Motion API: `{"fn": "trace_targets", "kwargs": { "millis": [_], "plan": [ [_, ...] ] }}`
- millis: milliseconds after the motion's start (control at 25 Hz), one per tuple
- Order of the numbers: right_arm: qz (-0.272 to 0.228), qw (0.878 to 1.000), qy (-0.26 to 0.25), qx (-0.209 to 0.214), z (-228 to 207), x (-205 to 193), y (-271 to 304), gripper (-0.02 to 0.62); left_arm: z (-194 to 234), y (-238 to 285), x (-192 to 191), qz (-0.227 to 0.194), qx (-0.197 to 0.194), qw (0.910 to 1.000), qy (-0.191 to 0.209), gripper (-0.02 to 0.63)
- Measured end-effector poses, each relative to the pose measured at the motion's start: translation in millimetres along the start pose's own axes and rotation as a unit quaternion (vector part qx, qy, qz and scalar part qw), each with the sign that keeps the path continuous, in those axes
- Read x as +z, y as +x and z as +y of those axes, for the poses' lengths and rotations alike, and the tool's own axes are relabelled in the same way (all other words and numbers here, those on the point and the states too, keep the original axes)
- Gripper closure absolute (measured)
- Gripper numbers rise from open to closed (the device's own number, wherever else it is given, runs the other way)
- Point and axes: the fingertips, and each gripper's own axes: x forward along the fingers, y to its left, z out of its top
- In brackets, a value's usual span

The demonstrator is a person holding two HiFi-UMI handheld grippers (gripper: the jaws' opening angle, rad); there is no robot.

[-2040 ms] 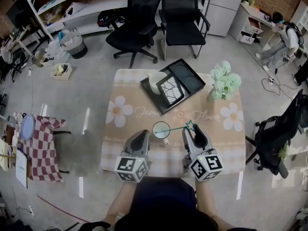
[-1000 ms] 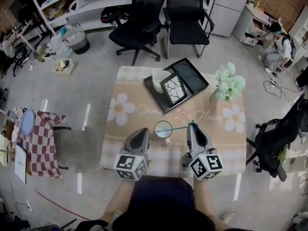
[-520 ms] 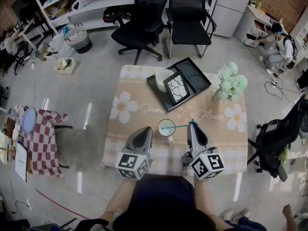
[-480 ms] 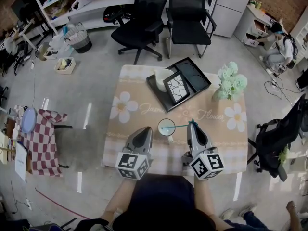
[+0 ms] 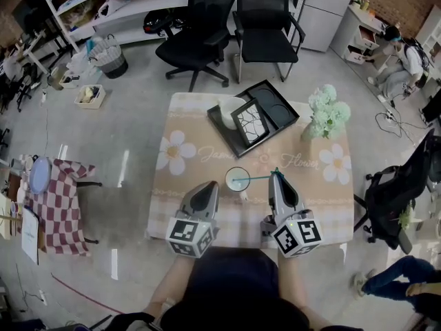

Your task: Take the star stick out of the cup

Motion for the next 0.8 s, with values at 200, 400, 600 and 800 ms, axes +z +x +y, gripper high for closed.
{"fn": "trace_targets", "kwargs": {
  "millis": [200, 400, 600, 800],
  "plan": [
    [-0.013, 1.0, -0.009, 0.005, 7.5, 10.0, -5.0, 0.578, -3.8, -0.6, 2.5, -0.002, -0.01, 0.9999, 0.007, 0.595],
    [-0.027, 1.0, -0.014, 0.005, 10.3, 21.6, -12.5, 0.578, -5.0, -1.0, 8.7, -0.007, -0.014, 0.9998, 0.01, 0.595],
    [-0.044, 0.999, -0.016, 0.005, 16.3, 32.6, -19.5, 0.578, -6.1, -3.3, 15.7, -0.014, -0.019, 0.9996, 0.015, 0.595],
    [-0.07, 0.997, -0.018, 0.007, 22.2, 45.9, -29.7, 0.578, -9.9, -6.3, 23.7, -0.022, -0.026, 0.9992, 0.021, 0.595]
  ]
}}
